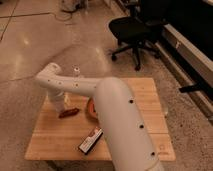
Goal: Pick up the ceramic cup
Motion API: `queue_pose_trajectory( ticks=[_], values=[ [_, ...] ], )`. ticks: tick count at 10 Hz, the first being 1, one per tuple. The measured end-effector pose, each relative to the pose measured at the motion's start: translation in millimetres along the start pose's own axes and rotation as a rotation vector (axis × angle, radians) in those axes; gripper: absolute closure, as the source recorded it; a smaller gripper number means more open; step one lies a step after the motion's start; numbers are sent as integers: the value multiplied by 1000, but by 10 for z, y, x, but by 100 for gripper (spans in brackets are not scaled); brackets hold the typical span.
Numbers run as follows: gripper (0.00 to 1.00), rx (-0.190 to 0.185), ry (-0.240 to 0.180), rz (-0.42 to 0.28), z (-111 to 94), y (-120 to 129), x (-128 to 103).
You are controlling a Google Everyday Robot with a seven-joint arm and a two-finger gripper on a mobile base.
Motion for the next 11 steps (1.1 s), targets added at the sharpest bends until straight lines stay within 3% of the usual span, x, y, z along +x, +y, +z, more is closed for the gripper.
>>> queue_pose_trajectory(
  ticks=[4,7,10,11],
  values=[
    [35,0,0,0,-2,-1,1],
    [41,0,0,0,-2,-2,0],
    [21,-2,2,4,-8,12,1],
    [22,-1,8,20,-30,39,19]
  ],
)
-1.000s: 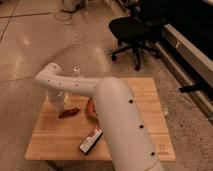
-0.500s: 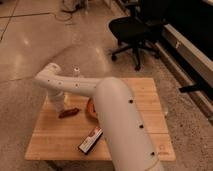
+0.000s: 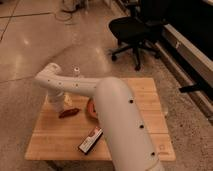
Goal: Pick up the ceramic cup
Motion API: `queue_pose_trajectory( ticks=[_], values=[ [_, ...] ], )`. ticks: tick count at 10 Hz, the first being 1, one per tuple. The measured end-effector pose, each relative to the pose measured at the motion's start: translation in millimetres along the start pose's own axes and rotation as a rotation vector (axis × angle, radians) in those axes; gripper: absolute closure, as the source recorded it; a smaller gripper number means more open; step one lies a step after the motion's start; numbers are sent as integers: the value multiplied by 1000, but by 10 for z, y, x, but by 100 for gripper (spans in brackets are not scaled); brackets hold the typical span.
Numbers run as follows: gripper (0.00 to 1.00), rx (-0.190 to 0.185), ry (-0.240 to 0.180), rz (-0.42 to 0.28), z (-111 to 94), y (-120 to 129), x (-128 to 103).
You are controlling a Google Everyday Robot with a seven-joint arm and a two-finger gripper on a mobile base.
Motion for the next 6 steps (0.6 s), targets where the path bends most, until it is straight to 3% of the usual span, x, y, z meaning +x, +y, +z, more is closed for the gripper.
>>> queue_pose_trajectory(
  ticks=[2,6],
  values=[
    [35,13,5,19,-41,35,8],
    [77,60,7,53,-142,125,-60]
  ],
)
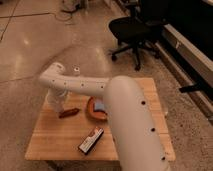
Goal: Pick up the ceramic cup
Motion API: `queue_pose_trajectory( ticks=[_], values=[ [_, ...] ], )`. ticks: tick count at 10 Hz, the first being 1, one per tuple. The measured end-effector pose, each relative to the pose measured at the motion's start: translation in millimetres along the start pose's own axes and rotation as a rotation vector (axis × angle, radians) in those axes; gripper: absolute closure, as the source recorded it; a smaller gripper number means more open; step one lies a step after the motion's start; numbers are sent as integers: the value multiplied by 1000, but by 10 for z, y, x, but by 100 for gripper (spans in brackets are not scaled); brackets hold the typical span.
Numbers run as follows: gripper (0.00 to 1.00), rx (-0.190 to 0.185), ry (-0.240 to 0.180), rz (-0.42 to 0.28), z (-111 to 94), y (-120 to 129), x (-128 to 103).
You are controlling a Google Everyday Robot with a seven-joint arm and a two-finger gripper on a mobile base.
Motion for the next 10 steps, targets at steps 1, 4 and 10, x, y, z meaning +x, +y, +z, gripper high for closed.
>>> queue_pose_trajectory(
  ticks=[1,4,10],
  values=[
    [87,13,-1,6,-24,19,-26],
    [100,61,-4,-3,-155,-10,-121],
    [100,190,55,-81,-729,-123,-202]
  ],
)
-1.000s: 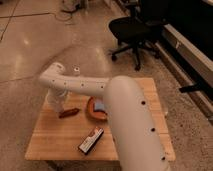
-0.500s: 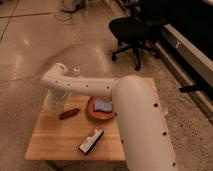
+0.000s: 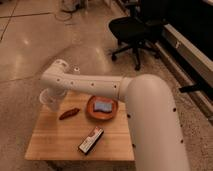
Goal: Pick up the ceramic cup
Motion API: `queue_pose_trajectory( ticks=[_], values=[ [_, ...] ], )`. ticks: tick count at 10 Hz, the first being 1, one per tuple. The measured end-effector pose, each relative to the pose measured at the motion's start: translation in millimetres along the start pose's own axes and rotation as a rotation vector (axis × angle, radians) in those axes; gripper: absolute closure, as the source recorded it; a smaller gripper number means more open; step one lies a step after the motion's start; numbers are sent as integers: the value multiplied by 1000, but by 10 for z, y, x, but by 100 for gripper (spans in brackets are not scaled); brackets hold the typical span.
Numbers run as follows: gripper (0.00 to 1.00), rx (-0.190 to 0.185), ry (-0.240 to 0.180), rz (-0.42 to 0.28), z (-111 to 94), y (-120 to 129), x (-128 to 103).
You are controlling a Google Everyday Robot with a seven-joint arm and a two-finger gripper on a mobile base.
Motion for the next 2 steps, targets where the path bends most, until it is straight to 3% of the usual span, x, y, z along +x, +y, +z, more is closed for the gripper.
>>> queue_pose_trajectory(
  ticks=[2],
  values=[
    [100,7,16,-23,-112,-12,-21]
  ],
)
